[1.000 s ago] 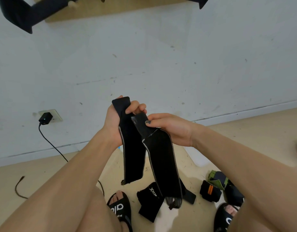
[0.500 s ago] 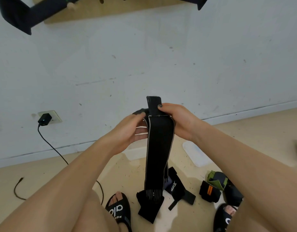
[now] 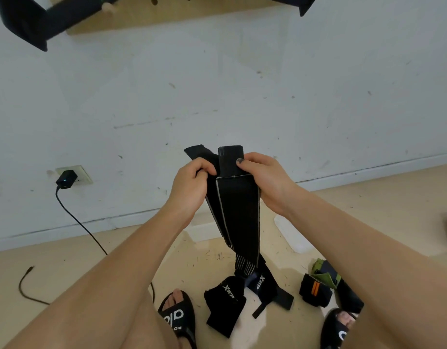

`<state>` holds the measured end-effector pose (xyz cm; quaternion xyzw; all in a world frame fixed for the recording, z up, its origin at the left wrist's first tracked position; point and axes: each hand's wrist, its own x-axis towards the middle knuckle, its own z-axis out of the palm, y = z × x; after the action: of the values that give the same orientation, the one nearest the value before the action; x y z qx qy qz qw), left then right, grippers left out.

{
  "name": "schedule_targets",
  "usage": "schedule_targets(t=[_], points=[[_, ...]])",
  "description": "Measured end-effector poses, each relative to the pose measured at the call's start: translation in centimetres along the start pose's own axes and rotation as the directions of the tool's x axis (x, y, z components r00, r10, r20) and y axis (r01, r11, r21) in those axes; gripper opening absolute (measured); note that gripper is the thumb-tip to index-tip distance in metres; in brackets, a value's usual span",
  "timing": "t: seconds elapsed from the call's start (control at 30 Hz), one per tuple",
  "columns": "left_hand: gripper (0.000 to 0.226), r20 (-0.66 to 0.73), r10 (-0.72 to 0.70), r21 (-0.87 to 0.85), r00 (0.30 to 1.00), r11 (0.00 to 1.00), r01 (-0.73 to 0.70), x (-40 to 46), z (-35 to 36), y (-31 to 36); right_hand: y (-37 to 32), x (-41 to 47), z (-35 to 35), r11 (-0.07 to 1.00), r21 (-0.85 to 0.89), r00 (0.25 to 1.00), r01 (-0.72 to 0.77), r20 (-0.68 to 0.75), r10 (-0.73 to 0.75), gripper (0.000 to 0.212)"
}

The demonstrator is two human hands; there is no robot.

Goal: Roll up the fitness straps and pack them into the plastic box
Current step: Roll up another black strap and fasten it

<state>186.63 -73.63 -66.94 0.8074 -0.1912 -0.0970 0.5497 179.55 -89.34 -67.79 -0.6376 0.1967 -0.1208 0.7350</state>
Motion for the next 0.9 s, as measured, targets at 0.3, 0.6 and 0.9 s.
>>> schedule_targets(t=[0.3, 0.6, 0.9], points=[[0.013, -0.035, 0.176, 0.313, 0.984, 0.937, -0.157, 0.3, 1.1, 0.4, 1.0, -0.6, 0.9, 0.811, -0.538, 0.926, 0.229, -0.137, -0.353, 0.016], [0.027, 0.041, 0.089, 0.142, 0.995, 0.985, -0.094, 0.3, 1.2, 1.0, 0.9, -0.7, 1.3, 0.872, -0.41, 0.945, 0.267, -0.065, -0.32, 0.011], [0.034, -0.021, 0.099, 0.194, 0.995, 0.977, -0.093, 0.2, 1.8, 1.2, 1.5, -1.4, 2.3, 0.703, -0.585, 0.865, 0.404, -0.006, -0.502, 0.018]])
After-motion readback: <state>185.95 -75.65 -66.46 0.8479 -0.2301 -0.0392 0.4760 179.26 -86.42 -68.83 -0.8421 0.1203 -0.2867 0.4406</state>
